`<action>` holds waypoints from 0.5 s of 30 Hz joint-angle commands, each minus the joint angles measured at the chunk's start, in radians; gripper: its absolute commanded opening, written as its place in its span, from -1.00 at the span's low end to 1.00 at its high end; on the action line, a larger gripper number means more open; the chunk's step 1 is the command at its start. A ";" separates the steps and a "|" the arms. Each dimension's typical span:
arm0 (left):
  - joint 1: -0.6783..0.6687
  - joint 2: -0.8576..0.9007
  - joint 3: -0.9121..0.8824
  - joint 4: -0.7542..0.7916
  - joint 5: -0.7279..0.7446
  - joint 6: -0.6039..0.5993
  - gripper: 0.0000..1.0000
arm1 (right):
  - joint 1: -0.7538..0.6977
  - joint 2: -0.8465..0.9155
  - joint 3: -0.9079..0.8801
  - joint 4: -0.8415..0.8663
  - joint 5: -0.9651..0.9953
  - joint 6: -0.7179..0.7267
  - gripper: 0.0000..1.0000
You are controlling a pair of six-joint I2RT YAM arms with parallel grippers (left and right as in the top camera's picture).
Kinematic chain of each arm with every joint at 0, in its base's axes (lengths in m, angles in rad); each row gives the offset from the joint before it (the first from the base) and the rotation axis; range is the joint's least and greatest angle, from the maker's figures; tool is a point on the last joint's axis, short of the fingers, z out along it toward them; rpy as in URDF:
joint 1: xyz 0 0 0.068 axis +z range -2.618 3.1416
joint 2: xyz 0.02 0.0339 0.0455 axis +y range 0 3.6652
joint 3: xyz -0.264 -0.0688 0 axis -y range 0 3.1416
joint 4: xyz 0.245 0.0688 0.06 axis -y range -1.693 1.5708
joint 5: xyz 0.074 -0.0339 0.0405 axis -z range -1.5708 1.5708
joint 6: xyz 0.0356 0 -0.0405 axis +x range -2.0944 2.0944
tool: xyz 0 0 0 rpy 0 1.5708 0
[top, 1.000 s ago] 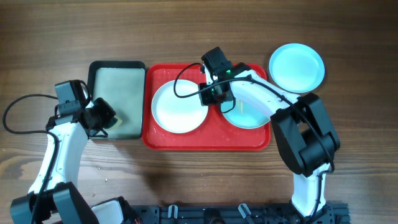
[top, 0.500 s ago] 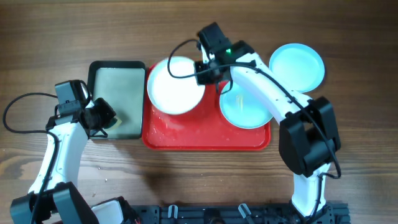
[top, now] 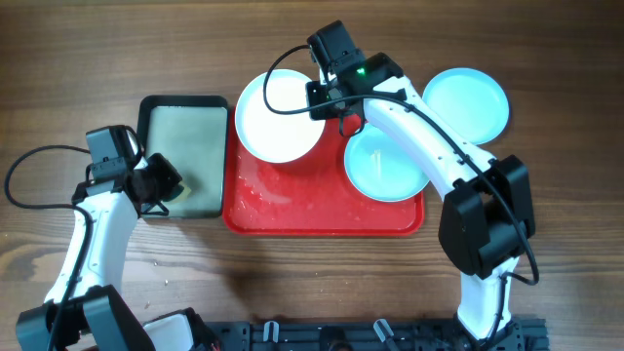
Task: Clean dirty plates on tray and stack at the side
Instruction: 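Lift the white plate off the red tray with the right gripper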
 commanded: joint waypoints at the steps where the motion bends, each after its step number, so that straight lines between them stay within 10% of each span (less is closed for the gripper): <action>1: 0.005 0.005 -0.010 0.004 -0.013 -0.002 -0.92 | 0.002 -0.029 0.017 -0.004 0.016 -0.003 -0.91; 15: 0.005 0.005 -0.010 0.000 -0.002 -0.002 -0.92 | 0.003 -0.028 -0.091 -0.033 0.013 0.068 -0.91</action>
